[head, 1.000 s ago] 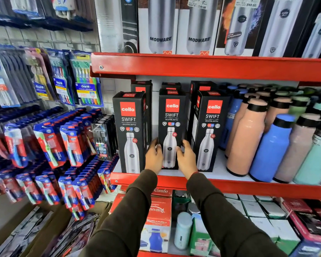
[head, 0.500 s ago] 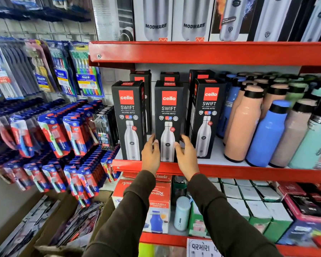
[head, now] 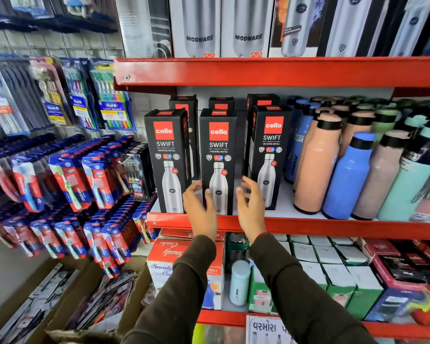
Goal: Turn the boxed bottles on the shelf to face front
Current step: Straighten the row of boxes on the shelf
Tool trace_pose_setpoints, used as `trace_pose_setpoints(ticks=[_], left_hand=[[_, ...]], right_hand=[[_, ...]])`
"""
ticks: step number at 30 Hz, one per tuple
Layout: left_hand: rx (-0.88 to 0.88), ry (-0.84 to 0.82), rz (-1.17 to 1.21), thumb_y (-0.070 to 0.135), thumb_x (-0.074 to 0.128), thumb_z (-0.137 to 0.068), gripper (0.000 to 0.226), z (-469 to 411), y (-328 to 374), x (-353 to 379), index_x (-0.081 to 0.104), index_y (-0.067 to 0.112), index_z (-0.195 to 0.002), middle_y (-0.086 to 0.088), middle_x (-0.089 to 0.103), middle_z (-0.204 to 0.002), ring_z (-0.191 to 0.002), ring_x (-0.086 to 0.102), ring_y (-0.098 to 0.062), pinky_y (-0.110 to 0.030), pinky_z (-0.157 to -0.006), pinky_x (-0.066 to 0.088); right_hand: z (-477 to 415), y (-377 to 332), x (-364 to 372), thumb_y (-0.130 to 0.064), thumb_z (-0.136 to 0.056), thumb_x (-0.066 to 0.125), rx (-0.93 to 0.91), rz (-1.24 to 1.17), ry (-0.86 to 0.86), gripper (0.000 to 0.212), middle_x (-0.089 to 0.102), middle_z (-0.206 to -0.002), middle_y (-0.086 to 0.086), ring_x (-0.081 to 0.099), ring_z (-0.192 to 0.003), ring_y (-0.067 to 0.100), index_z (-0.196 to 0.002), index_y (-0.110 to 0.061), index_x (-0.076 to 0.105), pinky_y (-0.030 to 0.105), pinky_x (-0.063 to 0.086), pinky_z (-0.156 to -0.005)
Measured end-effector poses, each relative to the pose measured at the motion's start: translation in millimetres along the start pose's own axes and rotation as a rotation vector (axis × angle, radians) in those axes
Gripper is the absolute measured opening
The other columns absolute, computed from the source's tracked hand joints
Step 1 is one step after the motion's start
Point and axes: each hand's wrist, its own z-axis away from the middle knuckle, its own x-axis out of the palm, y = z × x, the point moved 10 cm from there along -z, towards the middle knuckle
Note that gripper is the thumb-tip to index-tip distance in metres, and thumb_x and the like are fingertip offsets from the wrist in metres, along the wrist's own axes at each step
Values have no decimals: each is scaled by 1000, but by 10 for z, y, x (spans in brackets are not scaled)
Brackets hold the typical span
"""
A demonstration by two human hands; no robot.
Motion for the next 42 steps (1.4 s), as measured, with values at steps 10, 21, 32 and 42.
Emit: trace_pose_setpoints(ticks=[10, 21, 32, 42], left_hand=[[311, -163, 18, 16, 46, -101, 35, 419, 599, 832, 46, 22, -136, 5, 49, -133, -128, 45, -3, -18, -110, 34], [-222, -400, 5, 19, 40, -105, 51, 106, 61, 1615, 26, 7, -154, -11, 33, -160, -149, 30, -24, -22, -114, 22], [-253, -310, 34, 31, 48, -102, 41, 141, -58, 1462, 46, 15, -139, -11, 57, -138, -128, 54, -26, -26, -101, 35], [-160, -295, 9, 38, 51, -99, 38, 308, 24, 1283, 51, 19, -132, -6, 58, -135, -121, 58, -19, -40, -110, 43]], right_hand=[[-266, 90, -888, -16, -99, 50, -68, 8, 257, 35, 45, -134, 9, 48, -126, 22, -134, -14, 48, 40, 40, -109], [-765, 618, -834, -19, -101, 46, 161, 68, -92, 52, 36, -156, 10, 35, -144, 25, -150, -11, 31, 37, 28, -118], [-692, 561, -1008, -20, -98, 54, 72, 32, -27, 32, 60, -130, 8, 56, -116, 17, -129, -13, 55, 21, 39, -93], [-462, 483, -1087, -26, -99, 50, 56, 25, -20, 34, 56, -131, 3, 52, -111, 9, -131, -17, 53, 22, 38, -92]])
